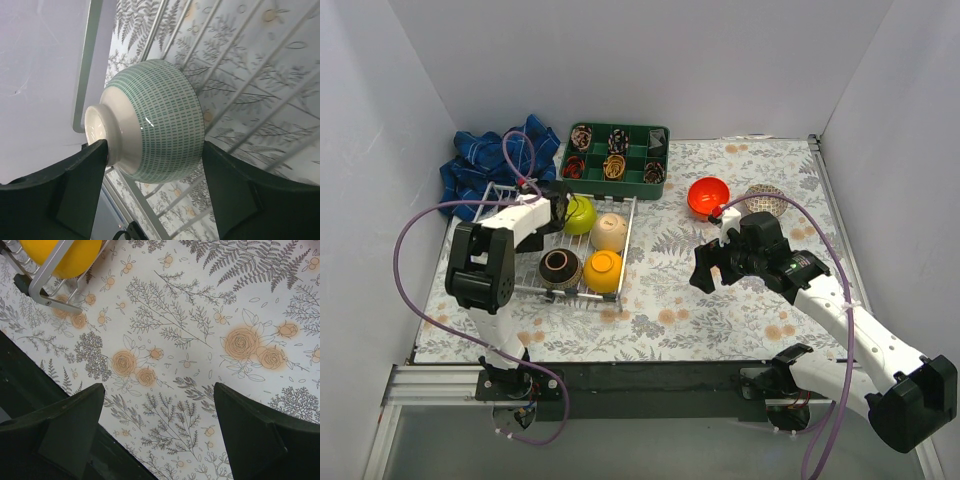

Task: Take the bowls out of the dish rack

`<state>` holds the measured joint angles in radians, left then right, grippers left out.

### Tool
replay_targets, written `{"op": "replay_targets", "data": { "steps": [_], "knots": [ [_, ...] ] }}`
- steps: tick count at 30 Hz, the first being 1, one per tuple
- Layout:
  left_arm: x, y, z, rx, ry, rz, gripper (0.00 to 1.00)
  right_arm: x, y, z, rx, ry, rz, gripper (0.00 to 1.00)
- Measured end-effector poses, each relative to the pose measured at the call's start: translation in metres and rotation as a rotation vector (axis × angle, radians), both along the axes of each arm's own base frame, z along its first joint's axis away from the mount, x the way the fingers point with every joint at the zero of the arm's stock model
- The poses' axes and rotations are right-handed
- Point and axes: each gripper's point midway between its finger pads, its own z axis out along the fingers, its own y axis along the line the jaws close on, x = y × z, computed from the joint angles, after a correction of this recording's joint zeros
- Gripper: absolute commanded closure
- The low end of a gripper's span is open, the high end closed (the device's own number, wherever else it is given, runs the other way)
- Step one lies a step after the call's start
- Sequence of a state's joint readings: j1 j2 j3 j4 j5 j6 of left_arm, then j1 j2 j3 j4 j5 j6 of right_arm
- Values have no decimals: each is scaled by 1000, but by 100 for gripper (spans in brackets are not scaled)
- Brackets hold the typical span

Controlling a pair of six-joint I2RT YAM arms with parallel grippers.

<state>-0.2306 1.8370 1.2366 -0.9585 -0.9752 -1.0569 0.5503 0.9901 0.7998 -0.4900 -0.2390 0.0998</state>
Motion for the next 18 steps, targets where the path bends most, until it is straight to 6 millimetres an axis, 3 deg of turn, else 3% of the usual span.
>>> {"op": "replay_targets", "data": {
  "steps": [7, 11, 15, 18],
  "knots": [
    [23, -25, 7, -36, -19, -51, 75, 0, 0, 0, 0, 0, 1, 2],
    [34, -33, 14, -78, -66, -46, 91, 0, 0, 0, 1, 0, 1, 2],
    [44, -38, 21, -112, -98, -48, 100, 0, 0, 0, -1, 0, 0, 2],
    [47, -42, 25, -131, -111, -52, 100, 0, 0, 0, -1, 0, -1, 2]
  ]
}}
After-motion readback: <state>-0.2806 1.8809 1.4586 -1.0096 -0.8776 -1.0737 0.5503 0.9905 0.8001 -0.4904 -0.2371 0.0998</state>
